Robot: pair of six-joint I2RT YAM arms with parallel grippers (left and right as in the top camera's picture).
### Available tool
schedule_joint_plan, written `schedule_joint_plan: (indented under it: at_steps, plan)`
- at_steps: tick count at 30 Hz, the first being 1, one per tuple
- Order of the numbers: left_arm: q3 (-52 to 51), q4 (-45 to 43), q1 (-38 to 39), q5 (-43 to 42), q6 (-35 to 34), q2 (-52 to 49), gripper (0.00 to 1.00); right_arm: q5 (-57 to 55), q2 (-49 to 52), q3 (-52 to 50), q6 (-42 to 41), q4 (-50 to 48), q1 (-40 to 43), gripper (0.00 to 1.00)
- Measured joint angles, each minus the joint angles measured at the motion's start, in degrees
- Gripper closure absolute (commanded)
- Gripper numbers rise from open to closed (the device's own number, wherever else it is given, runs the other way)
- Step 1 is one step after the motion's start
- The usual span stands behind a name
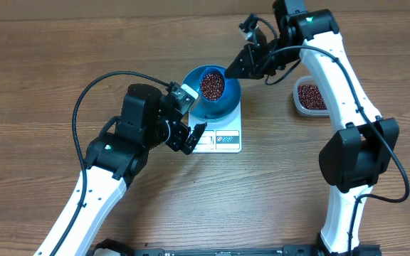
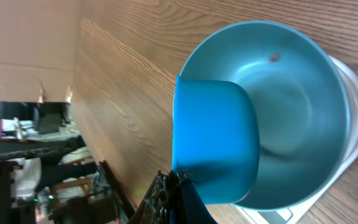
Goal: Scoop item into bowl and weigh 150g on scale
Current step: 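Tip the scoop with the right gripper to pour beans into the bowl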
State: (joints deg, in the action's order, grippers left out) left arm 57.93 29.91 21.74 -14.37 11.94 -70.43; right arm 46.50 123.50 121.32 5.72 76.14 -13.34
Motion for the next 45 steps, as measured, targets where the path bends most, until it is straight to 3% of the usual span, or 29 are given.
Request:
schedule_joint_plan:
  at_steps: [26, 45]
  plan:
    - [0.0, 0.0, 0.0, 0.0, 0.0, 0.0, 0.0, -17.6, 0.0, 0.1, 0.2, -2.5, -5.9, 0.96]
    - [0.0, 0.0, 0.0, 0.0, 0.0, 0.0, 0.01, -19.9, 0.1, 0.1, 8.8, -4.5, -6.6, 0.96]
